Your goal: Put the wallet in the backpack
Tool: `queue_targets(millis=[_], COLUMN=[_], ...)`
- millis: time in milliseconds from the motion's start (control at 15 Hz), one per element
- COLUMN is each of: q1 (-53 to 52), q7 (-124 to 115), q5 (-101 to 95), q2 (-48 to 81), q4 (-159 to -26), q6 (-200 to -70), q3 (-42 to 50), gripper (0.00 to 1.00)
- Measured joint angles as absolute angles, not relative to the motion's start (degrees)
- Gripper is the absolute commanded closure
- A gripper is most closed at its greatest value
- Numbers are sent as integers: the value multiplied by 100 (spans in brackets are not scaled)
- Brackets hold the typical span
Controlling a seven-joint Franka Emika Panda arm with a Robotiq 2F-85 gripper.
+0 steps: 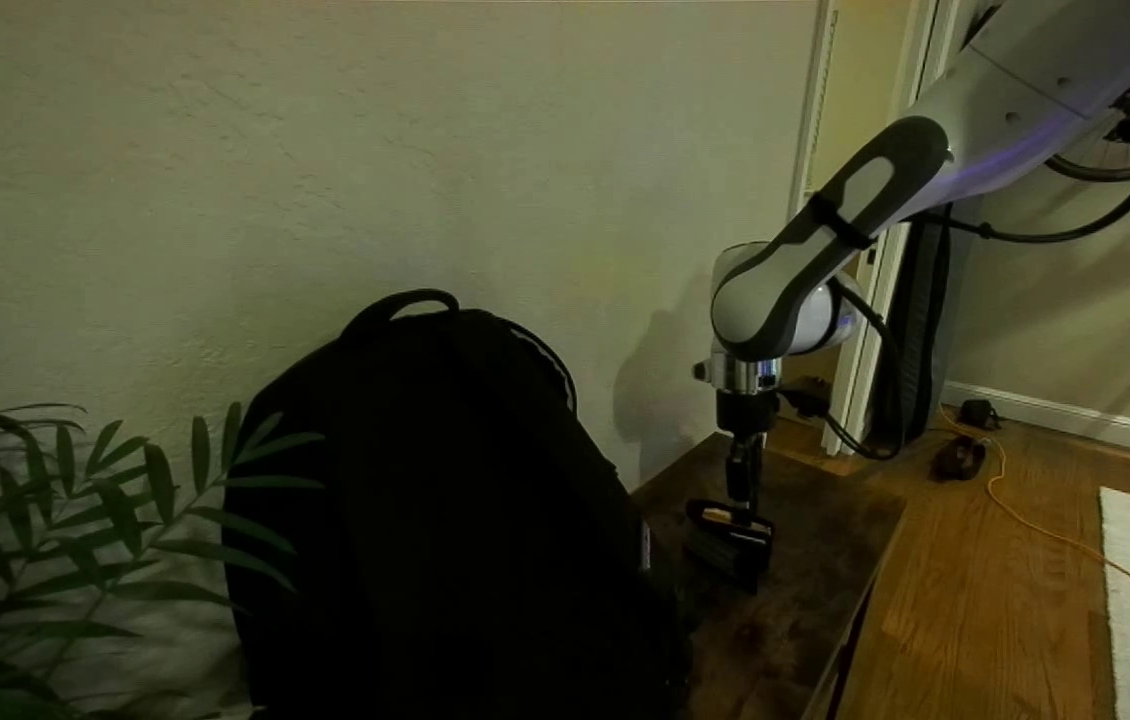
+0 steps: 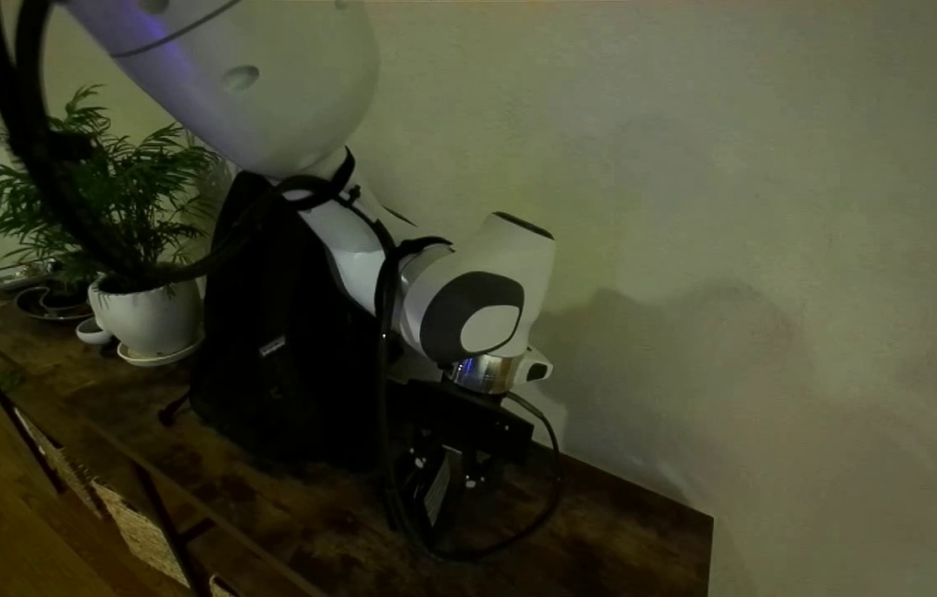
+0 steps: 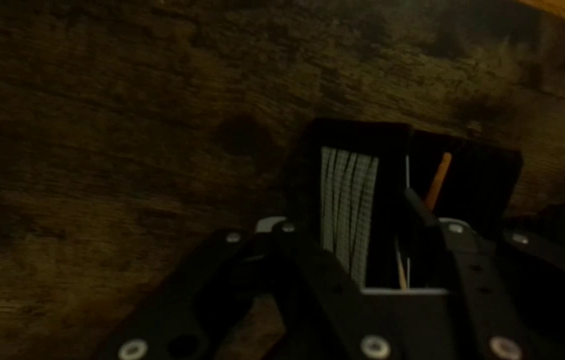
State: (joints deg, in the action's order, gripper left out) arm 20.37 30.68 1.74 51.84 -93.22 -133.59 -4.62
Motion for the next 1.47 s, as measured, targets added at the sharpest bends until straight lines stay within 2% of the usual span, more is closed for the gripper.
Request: queue_targets(millis=[200, 1467], q1=[2017, 1890], q7=[3068, 2963], q5=[106, -101], q2=[5184, 5033], q4=[-9355, -9372], q6=[-13359, -13354], q3=[-460, -349], gripper=[0, 0])
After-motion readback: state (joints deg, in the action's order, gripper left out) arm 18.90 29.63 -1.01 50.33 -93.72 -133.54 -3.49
